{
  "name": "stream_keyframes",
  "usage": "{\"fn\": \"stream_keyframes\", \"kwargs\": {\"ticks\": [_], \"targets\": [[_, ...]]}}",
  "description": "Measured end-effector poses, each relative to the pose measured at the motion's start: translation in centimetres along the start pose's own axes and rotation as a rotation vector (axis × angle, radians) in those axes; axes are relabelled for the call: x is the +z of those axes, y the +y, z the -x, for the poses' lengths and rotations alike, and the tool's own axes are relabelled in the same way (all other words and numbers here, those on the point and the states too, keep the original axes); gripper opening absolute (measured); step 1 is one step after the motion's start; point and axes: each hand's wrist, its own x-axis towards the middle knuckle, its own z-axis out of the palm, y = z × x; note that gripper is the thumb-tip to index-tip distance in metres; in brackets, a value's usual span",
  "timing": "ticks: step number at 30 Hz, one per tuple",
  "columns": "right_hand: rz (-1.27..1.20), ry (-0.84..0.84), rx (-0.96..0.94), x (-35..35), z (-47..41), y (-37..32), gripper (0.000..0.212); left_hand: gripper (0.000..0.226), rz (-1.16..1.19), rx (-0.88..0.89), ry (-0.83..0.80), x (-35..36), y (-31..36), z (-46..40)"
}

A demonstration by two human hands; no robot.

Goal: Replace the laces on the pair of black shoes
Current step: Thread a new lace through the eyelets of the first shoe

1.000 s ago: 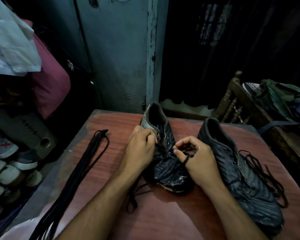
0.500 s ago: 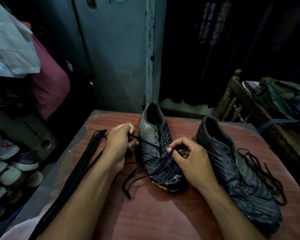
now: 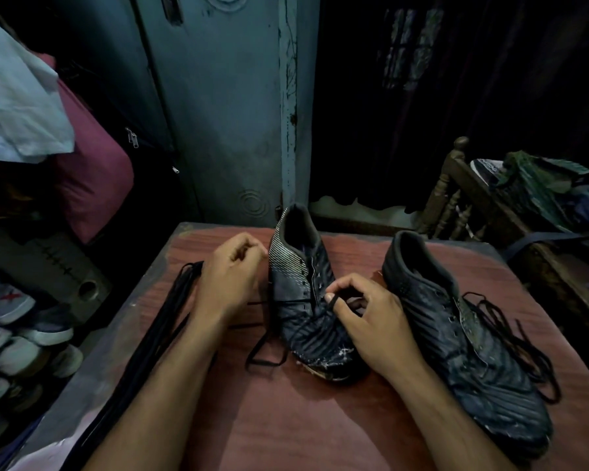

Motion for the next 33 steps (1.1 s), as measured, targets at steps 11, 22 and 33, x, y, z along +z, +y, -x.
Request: {"fn": "stream_keyframes", "kwargs": {"ticks": [11, 22, 33], "targets": [[-0.037, 0.016, -0.002, -0.1, -0.2, 0.1, 0.012, 0.007, -0.426, 0.335, -0.444, -0.6, -1.2, -0.2], [-0.026, 0.014, -0.020, -0.2, -0.1, 0.0, 0.013, 0.019, 0.517, -0.214, -0.238, 1.1, 1.1, 1.1], [-0.031, 0.006, -0.043, -0.3, -0.2, 0.4, 0.011, 0.004, -0.014, 0.078, -0.187, 0.5, -0.5, 0.6]]}}
